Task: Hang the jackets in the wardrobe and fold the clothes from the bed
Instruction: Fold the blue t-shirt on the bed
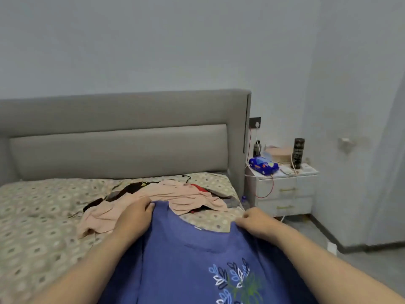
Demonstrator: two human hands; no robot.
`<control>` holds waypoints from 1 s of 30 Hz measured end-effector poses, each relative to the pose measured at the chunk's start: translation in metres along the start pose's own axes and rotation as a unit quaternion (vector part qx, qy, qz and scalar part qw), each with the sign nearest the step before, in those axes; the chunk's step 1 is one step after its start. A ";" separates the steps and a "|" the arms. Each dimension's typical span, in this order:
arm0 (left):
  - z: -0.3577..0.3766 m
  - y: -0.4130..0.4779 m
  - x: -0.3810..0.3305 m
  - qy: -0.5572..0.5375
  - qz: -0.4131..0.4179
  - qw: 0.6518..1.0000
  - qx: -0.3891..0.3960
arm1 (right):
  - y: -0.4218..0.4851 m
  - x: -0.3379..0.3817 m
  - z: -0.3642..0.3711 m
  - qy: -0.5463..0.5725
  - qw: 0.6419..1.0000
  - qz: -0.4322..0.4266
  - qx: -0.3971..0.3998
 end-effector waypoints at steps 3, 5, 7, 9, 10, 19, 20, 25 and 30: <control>0.080 -0.019 0.047 0.142 -0.019 0.986 0.089 | 0.015 -0.056 0.075 -0.032 0.994 0.058 0.090; 0.121 -0.024 0.075 0.194 -0.082 0.965 0.158 | 0.023 -0.082 0.105 -0.066 0.985 0.098 0.122; 0.154 -0.028 0.101 0.140 -0.196 0.942 0.234 | 0.033 -0.107 0.130 -0.078 0.979 0.137 0.133; 0.180 -0.030 0.122 0.028 -0.315 0.907 0.276 | 0.044 -0.121 0.151 -0.026 0.974 0.178 0.136; 0.192 -0.032 0.130 -0.061 -0.387 0.874 0.286 | 0.051 -0.128 0.161 0.029 0.971 0.204 0.121; 0.195 0.086 0.111 -0.313 -0.353 0.874 0.115 | 0.171 -0.122 0.158 0.309 0.944 0.098 -0.057; 0.188 0.101 0.103 -0.262 -0.298 0.912 0.105 | 0.181 -0.116 0.153 0.318 0.945 0.064 -0.049; 0.226 0.073 0.072 -0.054 -0.139 0.969 0.195 | 0.162 -0.118 0.158 0.196 0.980 0.047 -0.001; 0.310 -0.015 0.093 0.155 -0.121 0.927 0.319 | 0.117 -0.184 0.186 0.077 0.981 0.173 -0.037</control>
Point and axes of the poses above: each hand's wrist, its own y-axis towards the middle knuckle, its own z-axis out of the palm, x = y × z, the point moved 7 cm from there along y, towards the middle knuckle, and after that the axes turned 11 degrees about -z, right-handed, at the moved point
